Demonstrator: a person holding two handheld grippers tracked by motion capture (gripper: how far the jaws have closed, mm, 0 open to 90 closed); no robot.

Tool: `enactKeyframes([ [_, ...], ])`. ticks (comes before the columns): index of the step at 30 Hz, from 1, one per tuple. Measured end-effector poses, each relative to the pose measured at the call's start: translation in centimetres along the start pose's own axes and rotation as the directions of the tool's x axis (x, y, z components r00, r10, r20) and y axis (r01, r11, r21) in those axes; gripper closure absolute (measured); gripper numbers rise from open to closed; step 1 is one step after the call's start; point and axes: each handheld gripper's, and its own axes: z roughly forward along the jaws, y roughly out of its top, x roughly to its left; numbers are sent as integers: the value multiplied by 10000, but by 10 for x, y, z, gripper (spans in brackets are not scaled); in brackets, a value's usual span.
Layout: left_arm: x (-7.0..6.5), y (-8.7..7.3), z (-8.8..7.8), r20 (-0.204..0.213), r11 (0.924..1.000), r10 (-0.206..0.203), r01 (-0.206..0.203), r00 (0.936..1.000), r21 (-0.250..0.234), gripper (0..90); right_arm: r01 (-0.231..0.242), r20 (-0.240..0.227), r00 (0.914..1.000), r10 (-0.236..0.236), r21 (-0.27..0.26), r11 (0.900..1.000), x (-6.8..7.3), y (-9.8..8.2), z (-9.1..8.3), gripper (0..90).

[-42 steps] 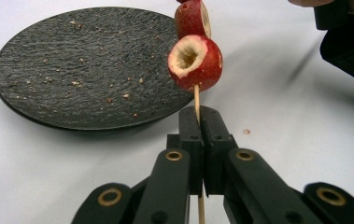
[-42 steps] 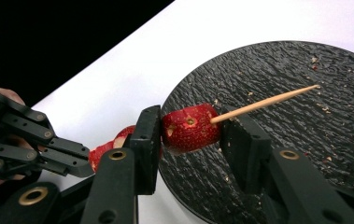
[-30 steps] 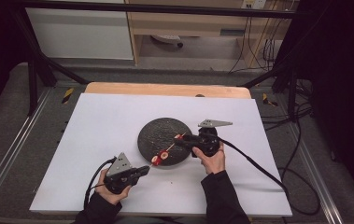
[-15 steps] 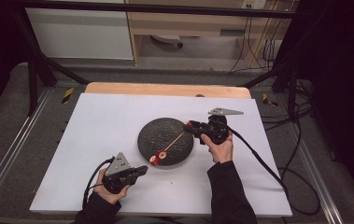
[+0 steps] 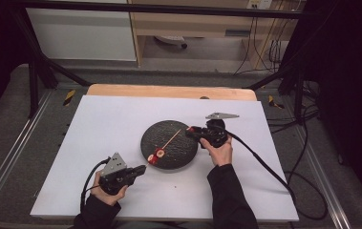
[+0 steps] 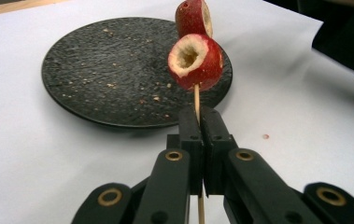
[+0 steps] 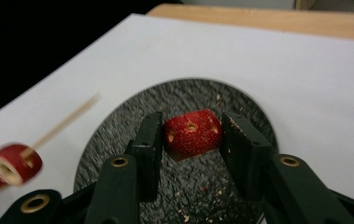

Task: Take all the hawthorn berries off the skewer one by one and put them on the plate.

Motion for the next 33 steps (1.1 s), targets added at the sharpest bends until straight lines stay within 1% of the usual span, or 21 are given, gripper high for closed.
enactKeyframes([
  [4, 3, 0, 0, -61, 10000, -94, 94, 9999, 0, 881, -21, -77, 10000, 24, 375, 9993, 2, -15, 21, 602],
  [5, 3, 0, 0, -61, 10000, -94, 94, 9999, 0, 880, -21, -77, 10000, 24, 375, 9993, 2, -15, 21, 602],
  [7, 4, -1, 1, -75, 9999, -142, 142, 9999, 27, 881, -24, -78, 10000, 30, 747, 9972, 3, -26, 35, 602],
  [8, 4, -1, 2, -95, 9999, -129, 129, 9999, 52, 881, -24, -78, 10000, 30, 747, 9972, 3, -26, 35, 602],
  [10, 4, -1, 2, -107, 9999, -120, 121, 9999, 84, 881, 62, -100, 9999, -52, 989, 9951, 4, -35, 44, 602],
  [15, 4, -1, 3, -109, 9998, -127, 128, 9999, 123, 881, 211, -12, 9998, -212, 1193, 9926, 5, -41, 49, 596],
  [17, 3, -1, 4, -108, 9998, -130, 132, 9999, 122, 881, 240, 5, 9997, -243, 1234, 9921, 5, -42, 50, 545],
  [19, 3, -1, 4, -113, 9998, -123, 124, 9999, 130, 880, 191, 77, 9998, -202, 1214, 9924, 6, -41, 48, 511],
  [20, 3, -1, 4, -108, 9998, -129, 131, 9999, 125, 880, 308, 118, 9994, -322, 1053, 9940, 7, -39, 44, 471],
  [21, 3, -1, 4, -109, 9998, -126, 127, 9999, 126, 880, 308, 118, 9994, -322, 1053, 9940, 7, -39, 44, 471],
  [23, 3, -1, 4, -110, 9998, -120, 122, 9999, 130, 881, 430, 41, 9990, -434, 746, 9963, 11, -32, 33, 396],
  [24, 2, -1, 4, -113, 9998, -115, 116, 9999, 131, 881, 430, 41, 9990, -434, 746, 9963, 11, -32, 33, 396],
  [25, 2, -1, 4, -104, 9998, -111, 112, 9999, 132, 880, 483, 27, 9988, -486, 675, 9965, 12, -30, 29, 366],
  [26, 2, -1, 4, -108, 9999, -101, 102, 9999, 121, 880, 557, 28, 9984, -560, 618, 9965, 15, -27, 22, 287],
  [27, 2, -1, 5, -100, 9999, -91, 92, 9999, 128, 880, 557, 28, 9984, -560, 618, 9965, 15, -27, 22, 287],
  [28, 1, -1, 5, -101, 9999, -77, 79, 9999, 139, 881, 572, 29, 9983, -575, 578, 9967, 17, -26, 19, 260],
  [29, 1, -1, 5, -105, 9999, -73, 75, 9999, 142, 880, 609, -53, 9981, -607, 559, 9966, 18, -25, 15, 237],
  [30, 0, -1, 5, -98, 9999, -64, 66, 9999, 153, 881, 566, -248, 9982, -553, 531, 9970, 22, -24, 10, 155],
  [31, 0, -1, 6, -83, 9999, -44, 45, 10000, 164, 881, 566, -248, 9982, -553, 531, 9970, 22, -24, 10, 155],
  [32, 0, -1, 6, -86, 9999, -32, 34, 10000, 161, 881, 537, -438, 9977, -514, 548, 9971, 26, -24, 6, 112],
  [33, -1, -1, 6, -69, 9999, -42, 43, 10000, 166, 881, 537, -438, 9977, -514, 548, 9971, 26, -24, 6, 112],
])
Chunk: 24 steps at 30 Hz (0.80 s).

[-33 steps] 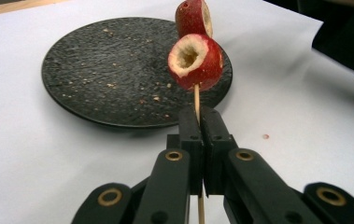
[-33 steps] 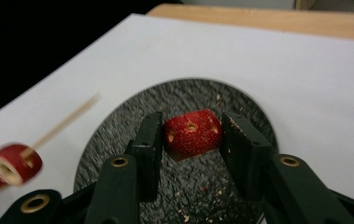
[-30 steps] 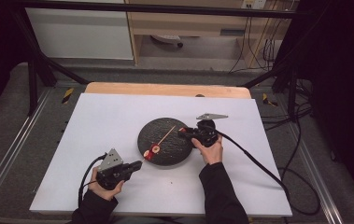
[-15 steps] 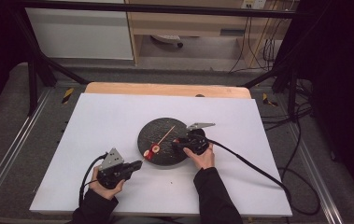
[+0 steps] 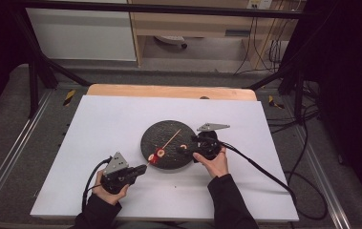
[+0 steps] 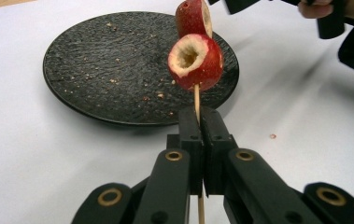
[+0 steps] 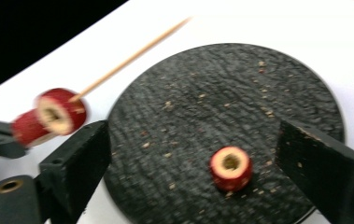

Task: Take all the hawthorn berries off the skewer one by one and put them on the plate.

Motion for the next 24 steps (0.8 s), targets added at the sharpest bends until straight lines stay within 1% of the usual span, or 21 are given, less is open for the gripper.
enactKeyframes([
  [1, 0, 0, 0, 10, 10000, 21, -21, 10000, 26, 881, -30, -143, 9999, 30, 23, 10000, 4, -1, -4, 86],
  [2, -1, 0, 1, 16, 10000, 31, -31, 10000, 29, 881, -30, -143, 9999, 30, 23, 10000, 4, -1, -4, 86],
  [4, -2, 0, 2, 36, 10000, 67, -67, 10000, 51, 881, -38, -329, 9995, 38, -15, 10000, 9, -2, -7, 79],
  [9, -7, 1, 6, 112, 9998, 173, -175, 9998, 99, 881, -60, -753, 9971, 59, -7, 10000, 17, -5, -12, 99],
  [10, -8, 1, 7, 149, 9997, 207, -209, 9997, 120, 881, 3, -790, 9969, -4, -8, 10000, 18, -6, -13, 106],
  [15, -15, 1, 12, 290, 9991, 363, -370, 9989, 228, 881, -1, -1204, 9927, 13, 102, 9999, 24, -11, -11, 170],
  [17, -17, 1, 14, 352, 9989, 405, -413, 9986, 217, 881, 114, -1394, 9902, -87, 185, 9998, 24, -15, -7, 220],
  [18, -18, 2, 14, 384, 9987, 445, -454, 9983, 231, 881, 114, -1394, 9902, -87, 185, 9998, 24, -15, -7, 220],
  [21, -20, 2, 15, 455, 9984, 515, -526, 9976, 229, 881, 121, -1625, 9867, -75, 268, 9996, 25, -16, -4, 268],
  [22, -21, 2, 15, 451, 9983, 528, -539, 9976, 225, 881, 164, -1769, 9842, -114, 269, 9995, 25, -17, -3, 306],
  [23, -22, 2, 15, 492, 9981, 552, -564, 9973, 242, 881, 164, -1769, 9842, -114, 269, 9995, 25, -17, -3, 306],
  [24, -22, 2, 16, 515, 9980, 568, -582, 9971, 256, 881, 147, -1863, 9825, -94, 270, 9995, 25, -17, -3, 319],
])
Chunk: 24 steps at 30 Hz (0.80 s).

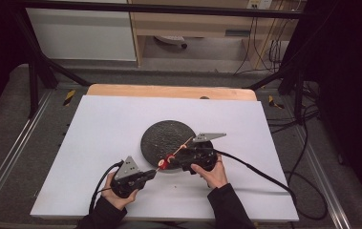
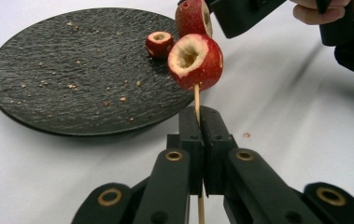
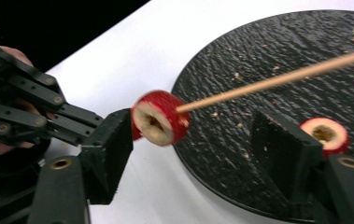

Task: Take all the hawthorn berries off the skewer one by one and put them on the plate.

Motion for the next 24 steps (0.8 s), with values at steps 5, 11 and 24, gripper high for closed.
enactKeyframes([
  [5, -3, 0, 2, 120, 10000, 66, -67, 9999, 14, 881, -56, -318, 9995, 56, 7, 10000, 0, 0, 0, 408],
  [11, -4, 0, 3, 182, 9999, 106, -107, 9998, 43, 881, -40, -656, 9978, 49, 131, 9999, 0, -1, 1, 504],
  [24, -2, 0, 1, 242, 9998, 133, -130, 9996, -116, 880, -422, -1328, 9902, 440, 169, 9990, -1, 2, -1, 643],
])
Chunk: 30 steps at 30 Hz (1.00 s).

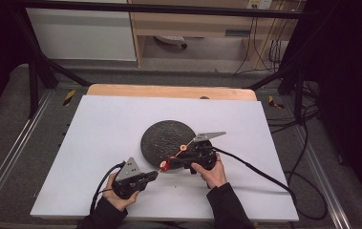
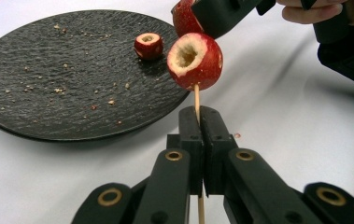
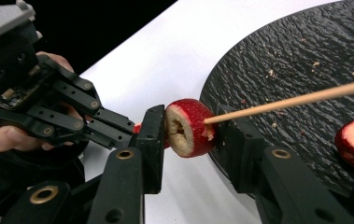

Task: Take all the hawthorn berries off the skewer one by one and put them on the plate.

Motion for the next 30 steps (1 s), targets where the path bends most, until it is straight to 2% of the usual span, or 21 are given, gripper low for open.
enactKeyframes([
  [15, 3, 2, -10, 46, 9986, 173, -171, 9998, -508, 881, -264, -404, 9989, 247, -419, 9988, 0, 10, -11, 705],
  [20, 2, 1, -10, 45, 9980, 288, -285, 9996, -569, 881, -275, -375, 9990, 255, -524, 9982, -1, 8, -7, 635],
  [23, 0, 2, -10, 78, 9973, 397, -392, 9992, -618, 881, -433, -710, 9967, 405, -394, 9983, -2, 5, -3, 598],
  [30, 1, 1, -8, 185, 9971, 423, -410, 9989, -634, 880, -543, -1325, 9899, 500, -291, 9981, -2, 5, -2, 727],
])
